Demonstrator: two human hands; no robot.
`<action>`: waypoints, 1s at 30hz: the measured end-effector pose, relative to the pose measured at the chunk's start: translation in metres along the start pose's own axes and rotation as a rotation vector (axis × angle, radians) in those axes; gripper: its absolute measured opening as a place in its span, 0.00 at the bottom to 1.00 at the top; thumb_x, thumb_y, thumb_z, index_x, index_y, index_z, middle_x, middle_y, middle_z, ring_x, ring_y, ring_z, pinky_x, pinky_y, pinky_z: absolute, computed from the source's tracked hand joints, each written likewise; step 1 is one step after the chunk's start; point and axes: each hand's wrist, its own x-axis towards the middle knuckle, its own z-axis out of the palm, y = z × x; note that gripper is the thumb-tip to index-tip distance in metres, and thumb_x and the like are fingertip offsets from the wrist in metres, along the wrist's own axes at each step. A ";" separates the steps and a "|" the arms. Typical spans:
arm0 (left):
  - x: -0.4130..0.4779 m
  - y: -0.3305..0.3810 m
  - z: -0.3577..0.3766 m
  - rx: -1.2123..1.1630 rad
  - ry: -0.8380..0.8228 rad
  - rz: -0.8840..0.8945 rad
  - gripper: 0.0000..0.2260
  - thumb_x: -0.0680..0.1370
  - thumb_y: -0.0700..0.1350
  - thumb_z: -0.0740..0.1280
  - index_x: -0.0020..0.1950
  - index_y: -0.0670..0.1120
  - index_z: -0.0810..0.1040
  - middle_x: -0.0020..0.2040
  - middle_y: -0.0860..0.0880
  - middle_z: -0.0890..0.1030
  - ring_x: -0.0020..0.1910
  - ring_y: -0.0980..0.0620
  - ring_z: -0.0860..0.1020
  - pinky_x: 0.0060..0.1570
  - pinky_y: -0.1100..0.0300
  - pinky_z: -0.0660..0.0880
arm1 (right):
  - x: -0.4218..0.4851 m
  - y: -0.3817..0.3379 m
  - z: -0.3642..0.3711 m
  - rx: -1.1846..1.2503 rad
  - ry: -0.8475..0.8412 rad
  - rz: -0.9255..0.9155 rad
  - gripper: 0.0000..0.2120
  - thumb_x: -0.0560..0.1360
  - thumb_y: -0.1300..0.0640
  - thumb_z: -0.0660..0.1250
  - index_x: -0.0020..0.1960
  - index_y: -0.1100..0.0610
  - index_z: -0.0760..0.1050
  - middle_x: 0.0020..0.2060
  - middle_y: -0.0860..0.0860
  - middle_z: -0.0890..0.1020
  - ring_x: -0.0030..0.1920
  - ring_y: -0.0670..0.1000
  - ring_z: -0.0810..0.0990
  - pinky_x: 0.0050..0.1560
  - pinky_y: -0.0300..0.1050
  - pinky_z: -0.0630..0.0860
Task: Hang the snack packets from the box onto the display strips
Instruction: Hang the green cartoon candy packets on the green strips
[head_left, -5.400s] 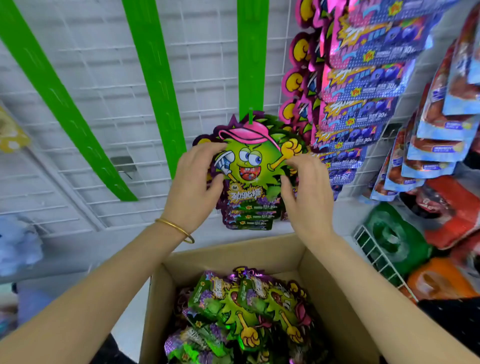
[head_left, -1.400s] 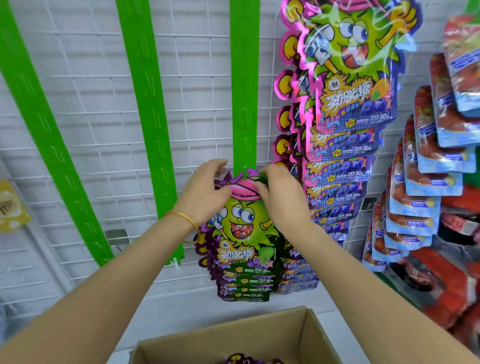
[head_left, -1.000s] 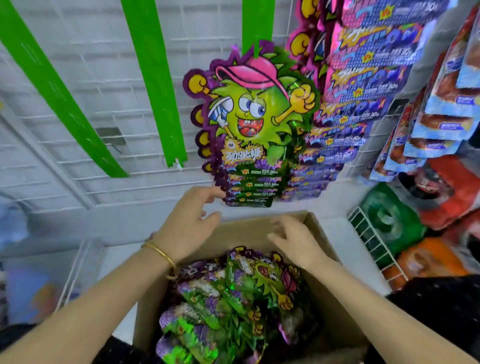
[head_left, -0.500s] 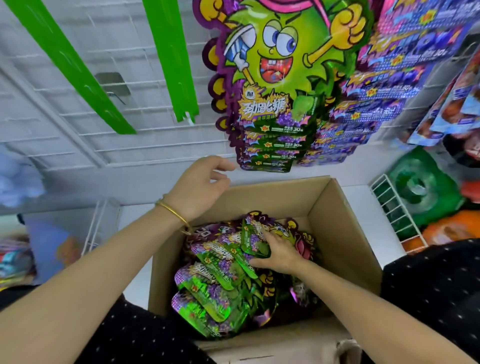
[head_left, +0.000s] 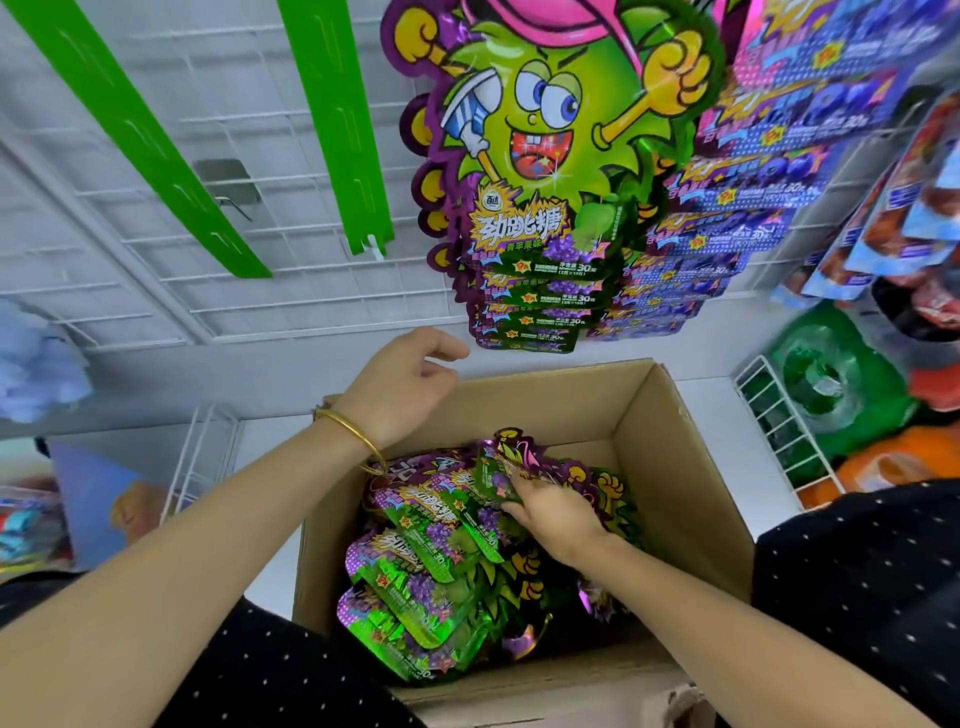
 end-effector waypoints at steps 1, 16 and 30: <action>-0.001 -0.001 0.000 0.013 -0.004 0.005 0.10 0.77 0.38 0.62 0.57 0.48 0.75 0.57 0.50 0.76 0.52 0.53 0.77 0.50 0.65 0.68 | 0.000 0.000 -0.011 -0.057 0.032 -0.025 0.22 0.81 0.46 0.51 0.69 0.58 0.61 0.52 0.58 0.80 0.51 0.60 0.80 0.45 0.52 0.77; -0.043 0.002 0.016 0.515 -0.529 0.393 0.44 0.64 0.53 0.76 0.73 0.55 0.54 0.73 0.56 0.54 0.71 0.57 0.54 0.69 0.64 0.50 | -0.046 0.046 -0.153 1.520 0.064 0.689 0.07 0.79 0.59 0.60 0.52 0.64 0.72 0.31 0.60 0.82 0.27 0.55 0.81 0.29 0.48 0.79; -0.005 0.028 -0.011 0.470 0.327 0.444 0.09 0.78 0.50 0.61 0.55 0.49 0.77 0.46 0.50 0.83 0.47 0.46 0.79 0.35 0.59 0.63 | -0.062 0.016 -0.222 0.969 0.457 -0.094 0.13 0.79 0.51 0.57 0.57 0.54 0.77 0.53 0.49 0.82 0.54 0.45 0.80 0.56 0.39 0.75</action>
